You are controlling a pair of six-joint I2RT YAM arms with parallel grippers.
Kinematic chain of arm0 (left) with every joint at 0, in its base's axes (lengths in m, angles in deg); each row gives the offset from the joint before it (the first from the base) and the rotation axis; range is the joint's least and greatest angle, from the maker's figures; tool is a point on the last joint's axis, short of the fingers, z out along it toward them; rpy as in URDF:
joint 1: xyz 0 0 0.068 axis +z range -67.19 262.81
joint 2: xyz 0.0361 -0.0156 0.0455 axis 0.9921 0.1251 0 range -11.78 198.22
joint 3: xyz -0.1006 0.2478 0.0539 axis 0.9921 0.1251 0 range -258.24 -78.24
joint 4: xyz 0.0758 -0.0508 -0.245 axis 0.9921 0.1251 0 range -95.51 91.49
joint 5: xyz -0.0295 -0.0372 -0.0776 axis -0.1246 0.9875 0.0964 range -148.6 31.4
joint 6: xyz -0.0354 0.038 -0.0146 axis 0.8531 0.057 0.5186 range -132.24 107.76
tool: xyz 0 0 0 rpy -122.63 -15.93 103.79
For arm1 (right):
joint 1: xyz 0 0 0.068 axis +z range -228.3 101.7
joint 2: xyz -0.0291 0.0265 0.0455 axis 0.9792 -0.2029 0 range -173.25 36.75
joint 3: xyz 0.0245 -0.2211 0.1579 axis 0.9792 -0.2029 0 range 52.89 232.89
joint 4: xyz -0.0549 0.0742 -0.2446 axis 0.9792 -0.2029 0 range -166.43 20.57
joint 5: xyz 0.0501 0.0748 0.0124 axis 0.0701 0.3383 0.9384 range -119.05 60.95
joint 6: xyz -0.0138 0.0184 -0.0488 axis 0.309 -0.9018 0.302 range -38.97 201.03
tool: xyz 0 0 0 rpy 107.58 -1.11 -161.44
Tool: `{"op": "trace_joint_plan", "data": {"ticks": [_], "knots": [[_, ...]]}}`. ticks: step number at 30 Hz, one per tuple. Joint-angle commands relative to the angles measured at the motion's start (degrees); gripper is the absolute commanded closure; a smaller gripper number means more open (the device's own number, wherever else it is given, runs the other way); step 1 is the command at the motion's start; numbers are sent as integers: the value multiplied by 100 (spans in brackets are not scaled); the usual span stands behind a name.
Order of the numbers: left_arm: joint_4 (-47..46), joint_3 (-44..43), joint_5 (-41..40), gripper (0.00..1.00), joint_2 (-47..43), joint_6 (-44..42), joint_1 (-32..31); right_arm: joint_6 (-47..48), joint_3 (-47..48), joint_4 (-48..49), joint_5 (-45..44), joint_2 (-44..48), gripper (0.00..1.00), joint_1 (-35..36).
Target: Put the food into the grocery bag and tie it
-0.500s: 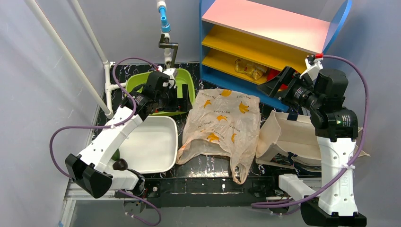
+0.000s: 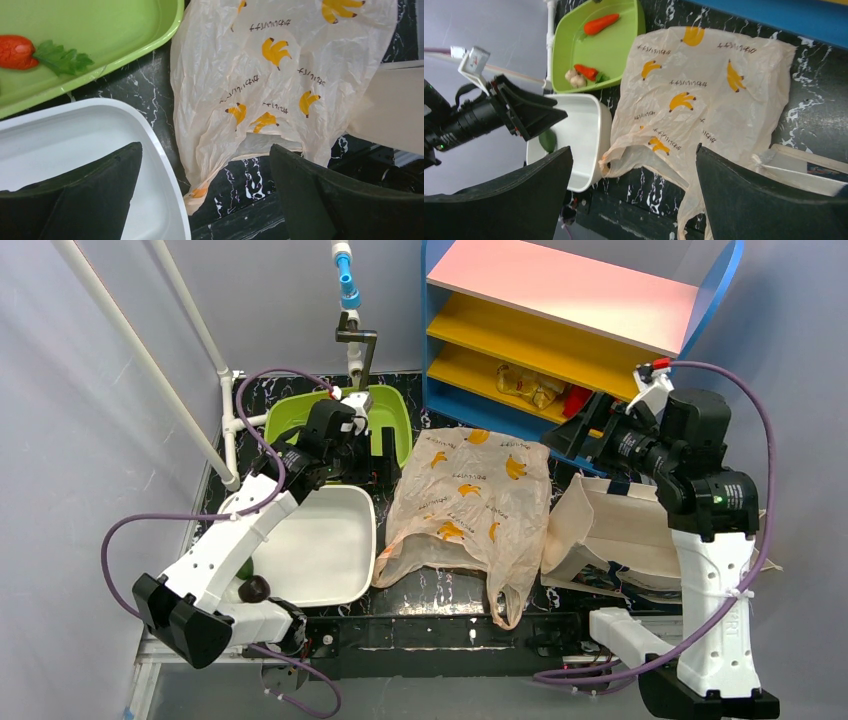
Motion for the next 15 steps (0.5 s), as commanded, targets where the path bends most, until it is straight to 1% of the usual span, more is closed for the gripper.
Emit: {"op": "trace_joint_plan", "data": {"ticks": [1, 5, 8, 9, 12, 15], "knots": [[-471, 116, 382, 0, -421, -454, -26, 494, 494, -363, -373, -292, 0, 620], [-793, 243, 785, 0, -555, -664, -24, 745, 906, -840, -1205, -783, 0, 1594], [-950, 474, 1435, 1, -678, -1199, -60, 649, 934, -773, -1465, -908, 0, 1959], [-946, 557, 1517, 0, -729, -1452, -145, 597, 913, -731, -1506, -925, 0, 2019], [-903, 791, 1265, 1, -868, -2228, -547, 487, 879, -716, -1585, -991, 0, 2086], [-957, 1046, 1023, 1, -917, -3197, -1031, 472, 882, -782, -1611, -1025, 0, 2089]]}}
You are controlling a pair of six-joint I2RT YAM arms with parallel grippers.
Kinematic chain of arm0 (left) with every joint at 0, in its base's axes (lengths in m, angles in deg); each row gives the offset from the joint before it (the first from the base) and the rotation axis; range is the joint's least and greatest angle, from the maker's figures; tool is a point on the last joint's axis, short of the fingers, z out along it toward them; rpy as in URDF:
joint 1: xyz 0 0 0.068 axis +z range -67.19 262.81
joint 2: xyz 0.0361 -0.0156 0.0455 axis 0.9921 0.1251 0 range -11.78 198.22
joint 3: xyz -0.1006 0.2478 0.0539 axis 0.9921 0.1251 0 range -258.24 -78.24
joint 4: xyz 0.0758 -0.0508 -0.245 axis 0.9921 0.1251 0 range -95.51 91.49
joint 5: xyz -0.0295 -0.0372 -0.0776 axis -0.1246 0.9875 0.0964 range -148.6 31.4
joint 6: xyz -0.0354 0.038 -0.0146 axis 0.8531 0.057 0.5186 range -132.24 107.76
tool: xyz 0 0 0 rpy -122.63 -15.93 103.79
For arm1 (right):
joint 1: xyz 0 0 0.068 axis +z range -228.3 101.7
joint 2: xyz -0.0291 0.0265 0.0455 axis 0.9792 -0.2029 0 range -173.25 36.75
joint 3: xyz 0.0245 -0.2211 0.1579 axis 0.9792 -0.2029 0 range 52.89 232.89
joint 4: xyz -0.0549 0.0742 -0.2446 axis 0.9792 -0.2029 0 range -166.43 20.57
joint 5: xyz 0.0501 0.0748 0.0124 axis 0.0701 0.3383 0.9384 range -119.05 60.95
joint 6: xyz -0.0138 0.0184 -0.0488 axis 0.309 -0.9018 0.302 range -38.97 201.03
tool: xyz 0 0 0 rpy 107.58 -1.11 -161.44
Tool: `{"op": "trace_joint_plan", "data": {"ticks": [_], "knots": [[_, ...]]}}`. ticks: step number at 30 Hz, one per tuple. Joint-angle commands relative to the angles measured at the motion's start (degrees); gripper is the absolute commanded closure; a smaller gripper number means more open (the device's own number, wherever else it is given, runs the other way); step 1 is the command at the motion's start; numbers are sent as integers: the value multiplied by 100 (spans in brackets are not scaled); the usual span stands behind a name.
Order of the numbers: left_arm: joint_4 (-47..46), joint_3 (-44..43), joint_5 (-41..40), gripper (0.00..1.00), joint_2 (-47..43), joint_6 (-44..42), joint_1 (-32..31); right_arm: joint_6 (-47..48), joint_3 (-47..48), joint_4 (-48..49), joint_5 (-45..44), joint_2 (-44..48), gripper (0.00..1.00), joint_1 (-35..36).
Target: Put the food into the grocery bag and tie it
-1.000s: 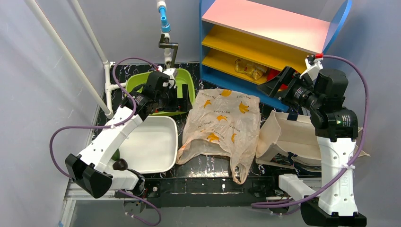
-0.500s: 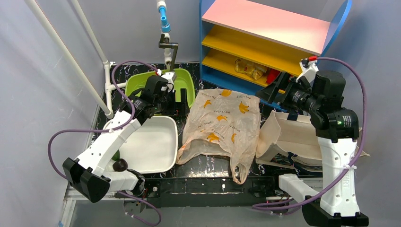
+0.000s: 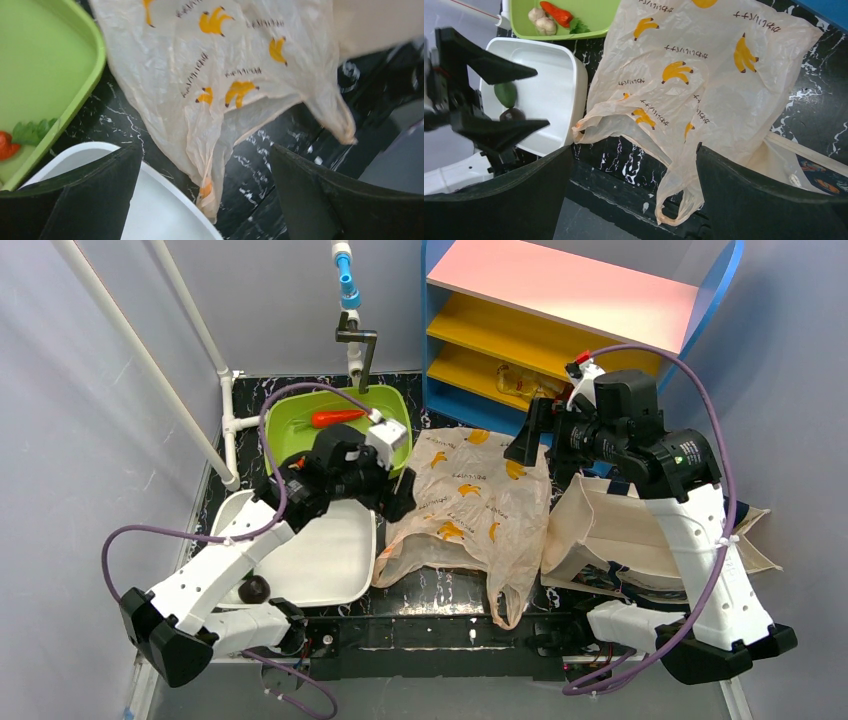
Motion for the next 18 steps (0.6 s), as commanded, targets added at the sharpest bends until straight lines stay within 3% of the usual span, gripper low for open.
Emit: {"op": "trace_joint_plan", "data": {"ticks": [1, 6, 12, 18], "knots": [[-160, 400, -77, 1, -220, -1770, -699, -13, 159, -65, -285, 56, 0, 36], [-633, 876, -468, 0, -13, -2704, -1345, 12, 172, -283, -467, 117, 0, 36], [-979, 1010, -700, 0, 548, -3306, -1640, -38, 27, -441, -524, 359, 0, 36], [-920, 976, -945, 8, 1158, -4111, -1700, -39, -30, -621, -552, 520, 0, 36]]}}
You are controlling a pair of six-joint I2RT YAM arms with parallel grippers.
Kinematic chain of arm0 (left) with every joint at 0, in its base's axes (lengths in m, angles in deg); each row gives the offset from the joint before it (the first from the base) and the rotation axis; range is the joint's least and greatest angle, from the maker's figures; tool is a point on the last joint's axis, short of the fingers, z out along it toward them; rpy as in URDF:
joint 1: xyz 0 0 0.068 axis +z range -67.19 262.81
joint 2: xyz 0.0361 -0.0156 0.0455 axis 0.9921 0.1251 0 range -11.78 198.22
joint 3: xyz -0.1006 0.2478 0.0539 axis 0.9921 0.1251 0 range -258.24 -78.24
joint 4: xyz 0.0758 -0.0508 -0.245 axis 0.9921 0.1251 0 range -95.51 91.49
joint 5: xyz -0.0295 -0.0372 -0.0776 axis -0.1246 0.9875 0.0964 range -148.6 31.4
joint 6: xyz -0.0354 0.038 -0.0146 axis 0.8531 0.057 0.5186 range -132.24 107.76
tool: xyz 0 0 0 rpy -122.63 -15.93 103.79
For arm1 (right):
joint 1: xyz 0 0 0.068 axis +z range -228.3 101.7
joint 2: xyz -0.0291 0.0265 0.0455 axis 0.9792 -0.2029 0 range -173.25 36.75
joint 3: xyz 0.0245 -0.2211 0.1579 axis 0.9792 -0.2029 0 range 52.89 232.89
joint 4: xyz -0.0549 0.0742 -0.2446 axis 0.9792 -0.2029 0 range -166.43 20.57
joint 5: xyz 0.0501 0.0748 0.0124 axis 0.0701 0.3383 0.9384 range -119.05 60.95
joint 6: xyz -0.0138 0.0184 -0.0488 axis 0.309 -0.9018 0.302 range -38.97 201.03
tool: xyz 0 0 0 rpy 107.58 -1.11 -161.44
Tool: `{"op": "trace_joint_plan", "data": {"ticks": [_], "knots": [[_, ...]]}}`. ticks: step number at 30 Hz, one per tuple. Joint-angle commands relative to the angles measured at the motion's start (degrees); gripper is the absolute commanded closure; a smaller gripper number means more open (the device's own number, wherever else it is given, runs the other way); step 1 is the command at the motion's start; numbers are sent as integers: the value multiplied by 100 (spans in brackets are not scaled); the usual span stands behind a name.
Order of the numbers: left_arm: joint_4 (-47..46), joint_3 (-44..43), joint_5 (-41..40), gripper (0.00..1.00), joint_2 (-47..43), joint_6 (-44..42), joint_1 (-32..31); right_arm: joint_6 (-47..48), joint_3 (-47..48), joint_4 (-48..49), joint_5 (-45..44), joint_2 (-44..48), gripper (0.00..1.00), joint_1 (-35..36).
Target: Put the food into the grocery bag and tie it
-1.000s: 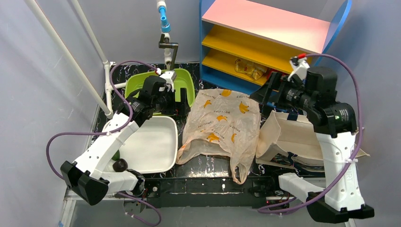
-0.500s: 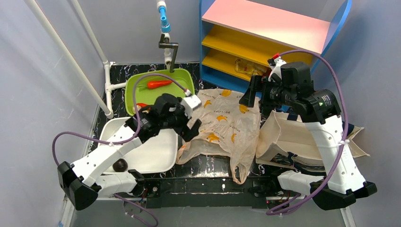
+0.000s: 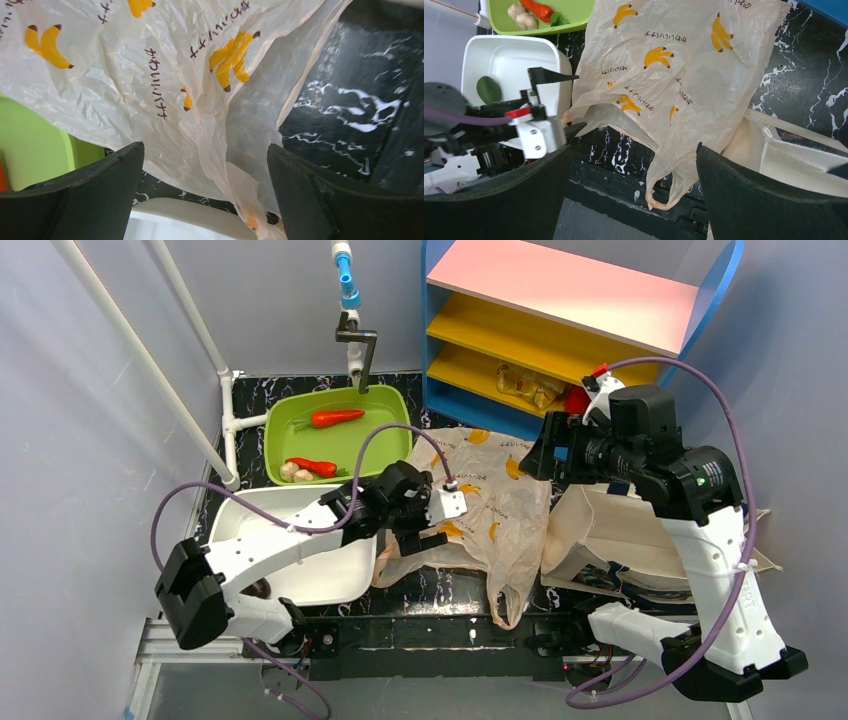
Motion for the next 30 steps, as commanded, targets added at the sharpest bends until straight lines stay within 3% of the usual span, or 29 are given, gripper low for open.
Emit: {"op": "trace_joint_plan", "data": {"ticks": [1, 14, 18, 24, 30], "knots": [[14, 3, -255, 9, 287, -861, -57, -23, -27, -123, -117, 169, 0, 29], [-164, -42, -642, 25, 1097, -1018, -73, 21, -76, -308, 7, 274, 0, 30], [-198, -92, -614, 43, 1305, -963, -73, 81, -6, -356, -21, 249, 0, 30], [-87, -363, -638, 99, 1485, -738, -73, 91, -19, -345, 2, 262, 0, 30], [284, -842, -715, 100, 1259, -44, -72, 97, 12, -145, -38, 229, 0, 25]]}}
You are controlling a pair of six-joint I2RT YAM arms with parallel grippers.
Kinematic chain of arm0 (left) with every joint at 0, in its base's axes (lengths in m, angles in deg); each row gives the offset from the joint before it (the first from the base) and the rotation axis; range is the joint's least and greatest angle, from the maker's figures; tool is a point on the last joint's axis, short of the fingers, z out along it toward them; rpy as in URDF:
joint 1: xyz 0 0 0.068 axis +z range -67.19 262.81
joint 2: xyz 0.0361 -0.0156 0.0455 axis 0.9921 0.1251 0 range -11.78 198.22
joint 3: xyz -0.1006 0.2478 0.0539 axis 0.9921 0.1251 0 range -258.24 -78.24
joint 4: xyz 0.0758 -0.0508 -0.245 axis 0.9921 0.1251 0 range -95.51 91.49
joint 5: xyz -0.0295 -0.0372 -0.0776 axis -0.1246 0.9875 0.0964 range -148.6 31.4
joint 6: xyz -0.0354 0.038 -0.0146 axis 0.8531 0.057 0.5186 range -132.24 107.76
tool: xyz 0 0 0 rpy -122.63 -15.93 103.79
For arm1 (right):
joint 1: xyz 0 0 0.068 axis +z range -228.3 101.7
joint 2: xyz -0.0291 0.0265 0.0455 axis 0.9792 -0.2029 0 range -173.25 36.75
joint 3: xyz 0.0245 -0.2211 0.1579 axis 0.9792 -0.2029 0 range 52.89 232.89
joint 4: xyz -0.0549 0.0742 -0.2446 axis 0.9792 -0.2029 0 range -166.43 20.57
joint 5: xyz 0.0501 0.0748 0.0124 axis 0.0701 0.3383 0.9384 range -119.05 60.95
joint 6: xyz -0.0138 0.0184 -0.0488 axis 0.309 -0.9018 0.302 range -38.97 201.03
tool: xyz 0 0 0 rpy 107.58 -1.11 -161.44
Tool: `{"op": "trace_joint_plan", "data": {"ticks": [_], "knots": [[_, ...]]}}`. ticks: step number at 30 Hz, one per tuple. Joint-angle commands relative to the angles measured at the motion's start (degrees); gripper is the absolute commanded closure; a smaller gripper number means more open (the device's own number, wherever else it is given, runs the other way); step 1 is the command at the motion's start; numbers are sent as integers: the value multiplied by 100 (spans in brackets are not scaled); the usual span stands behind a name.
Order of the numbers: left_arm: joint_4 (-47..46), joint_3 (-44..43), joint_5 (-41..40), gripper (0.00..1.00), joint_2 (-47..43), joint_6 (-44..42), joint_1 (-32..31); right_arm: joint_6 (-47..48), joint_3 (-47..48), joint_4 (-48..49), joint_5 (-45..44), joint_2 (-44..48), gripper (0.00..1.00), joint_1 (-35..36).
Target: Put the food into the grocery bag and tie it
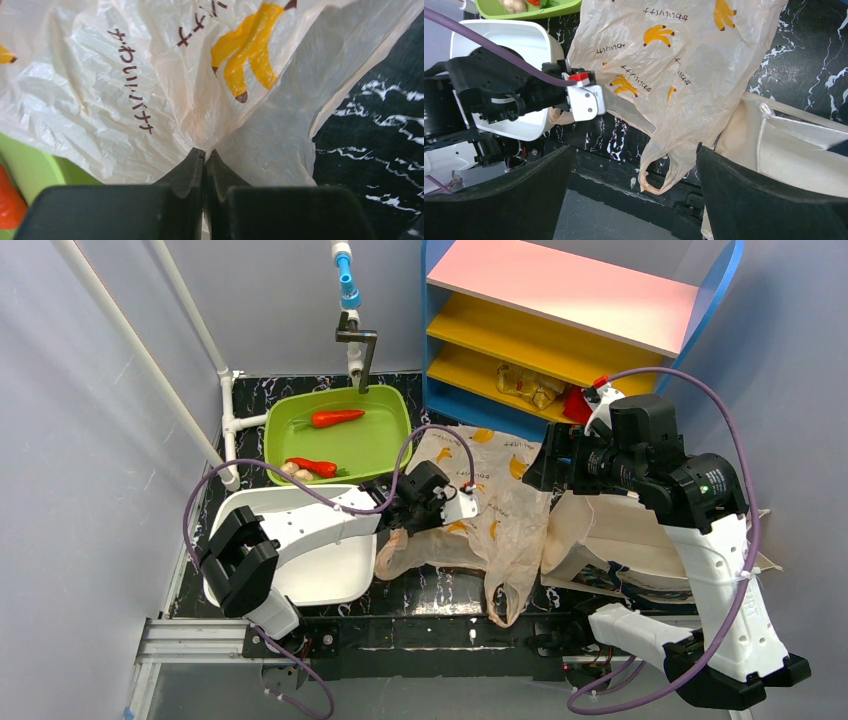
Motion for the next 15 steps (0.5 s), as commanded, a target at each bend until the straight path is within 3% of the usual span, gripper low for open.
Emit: {"op": "trace_joint_plan", "data": {"ticks": [1, 15], "knots": [[371, -528, -75, 100, -347, 686, -21, 65, 191, 233, -20, -35, 0, 29], [1688, -2083, -573, 100, -466, 2675, -21, -25, 563, 917, -274, -321, 0, 30]]}}
